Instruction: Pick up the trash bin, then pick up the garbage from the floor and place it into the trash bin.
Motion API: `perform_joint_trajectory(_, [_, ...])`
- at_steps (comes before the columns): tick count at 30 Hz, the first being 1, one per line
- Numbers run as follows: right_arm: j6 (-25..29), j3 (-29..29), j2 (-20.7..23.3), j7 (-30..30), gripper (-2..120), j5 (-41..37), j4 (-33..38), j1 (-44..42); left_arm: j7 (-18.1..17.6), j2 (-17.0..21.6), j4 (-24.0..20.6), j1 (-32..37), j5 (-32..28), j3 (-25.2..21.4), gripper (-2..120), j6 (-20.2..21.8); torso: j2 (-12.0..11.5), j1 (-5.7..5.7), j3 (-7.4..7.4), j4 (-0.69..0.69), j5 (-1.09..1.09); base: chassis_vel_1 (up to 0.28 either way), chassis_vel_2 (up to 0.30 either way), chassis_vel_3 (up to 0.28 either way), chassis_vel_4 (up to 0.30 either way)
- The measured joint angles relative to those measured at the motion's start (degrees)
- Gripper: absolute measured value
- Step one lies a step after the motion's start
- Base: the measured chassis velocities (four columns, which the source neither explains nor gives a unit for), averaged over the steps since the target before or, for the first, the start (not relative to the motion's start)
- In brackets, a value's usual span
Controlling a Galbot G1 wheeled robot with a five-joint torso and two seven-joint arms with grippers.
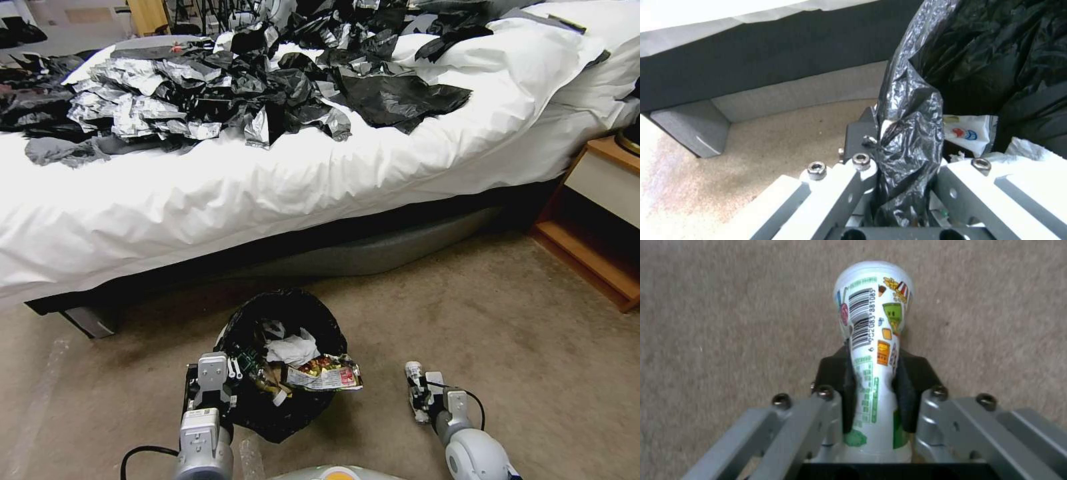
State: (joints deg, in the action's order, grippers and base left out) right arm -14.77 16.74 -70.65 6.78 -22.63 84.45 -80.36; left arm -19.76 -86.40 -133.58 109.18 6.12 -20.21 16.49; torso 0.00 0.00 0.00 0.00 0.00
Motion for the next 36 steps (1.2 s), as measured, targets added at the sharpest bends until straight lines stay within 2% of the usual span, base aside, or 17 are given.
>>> perform_joint_trajectory(4, [2.13,0.29,0.09,0.77,10,0.71,1.86,-0.05,0.0,0.04,0.0,-0.01,-0.03,0.0,3,0.0,0.0,0.0,0.0,0.0,0.0,0.0,0.0,0.0,0.0])
perform_joint_trajectory(8, [7.32,0.74,0.26,0.95,10,4.25,7.44,-0.74,0.0,0.04,0.08,-0.04,-0.06,0.0,3,0.0,0.0,0.0,0.0,0.0,0.0,0.0,0.0,0.0,0.0])
perform_joint_trajectory(10, [18.36,1.06,0.01,-1.11,10,9.9,13.89,-1.6,0.0,0.03,0.62,-0.13,-0.16,0.03,3,0.02,0.0,0.0,0.0,0.0,0.01,0.0,0.0,0.0,0.0])
perform_joint_trajectory(11, [18.36,1.06,0.01,-1.11,10,9.9,13.89,-1.6,0.0,0.03,0.62,-0.13,-0.16,0.03,3,0.02,0.0,0.0,0.0,0.0,0.01,0.0,0.0,0.0,0.0])
perform_joint_trajectory(14, [28.83,1.37,-0.27,-7.73,10,13.25,23.61,-3.14,0.0,0.03,0.88,-0.24,-0.61,0.16,3,0.31,0.0,0.0,0.0,0.0,-0.01,0.0,0.0,0.0,0.0])
perform_joint_trajectory(15, [28.83,1.37,-0.27,-7.73,10,13.25,23.61,-3.14,0.0,0.03,0.88,-0.24,-0.61,0.16,3,0.31,0.0,0.0,0.0,0.0,-0.01,0.0,0.0,0.0,0.0])
perform_joint_trajectory(17, [33.35,1.19,-0.17,-13.04,10,14.43,30.83,-3.86,0.0,0.05,0.98,-0.33,-0.68,0.27,3,0.49,0.0,0.0,0.0,0.0,-0.02,0.0,0.0,0.0,0.0])
perform_joint_trajectory(19, [34.29,1.01,-0.02,-14.6,10,14.87,33.48,-4.14,0.0,0.06,1.01,-0.34,-0.69,0.29,3,0.53,0.0,0.0,-0.01,0.0,-0.01,0.0,0.0,0.0,0.0])
perform_joint_trajectory(21, [36.26,-0.16,1.04,-18.22,9,15.07,39.53,-5.21,0.0,0.07,1.06,-0.35,-1.0,0.37,3,0.76,0.0,0.0,-0.01,0.0,-0.01,0.0,0.0,0.0,0.0])
perform_joint_trajectory(22, [36.26,-0.16,1.04,-18.22,9,15.07,39.53,-5.21,0.0,0.07,1.06,-0.35,-1.0,0.37,3,0.76,0.0,0.0,-0.01,0.0,-0.01,0.0,0.0,0.0,0.0])
perform_joint_trajectory(24, [38.04,-1.62,2.91,-22.27,9,14.13,42.98,-6.4,-0.14,0.18,0.68,-0.21,-3.22,0.8,3,2.38,0.0,0.0,-0.01,0.0,-0.01,0.0,0.0,0.0,0.0])
perform_joint_trajectory(31, [38.86,-4.17,7.29,-26.2,9,13.43,44.42,-7.72,-0.28,0.27,-0.19,-0.12,-5.07,1.17,3,4.92,0.0,0.0,0.0,0.0,0.0,0.0,0.0,0.0,0.0])
perform_joint_trajectory(36, [38.95,-5.65,9.91,-27.03,9,13.32,41.82,-7.75,-0.38,0.26,-0.52,-0.13,-5.73,1.33,3,5.78,0.0,0.0,0.0,0.0,0.0,0.0,0.0,0.0,0.0])
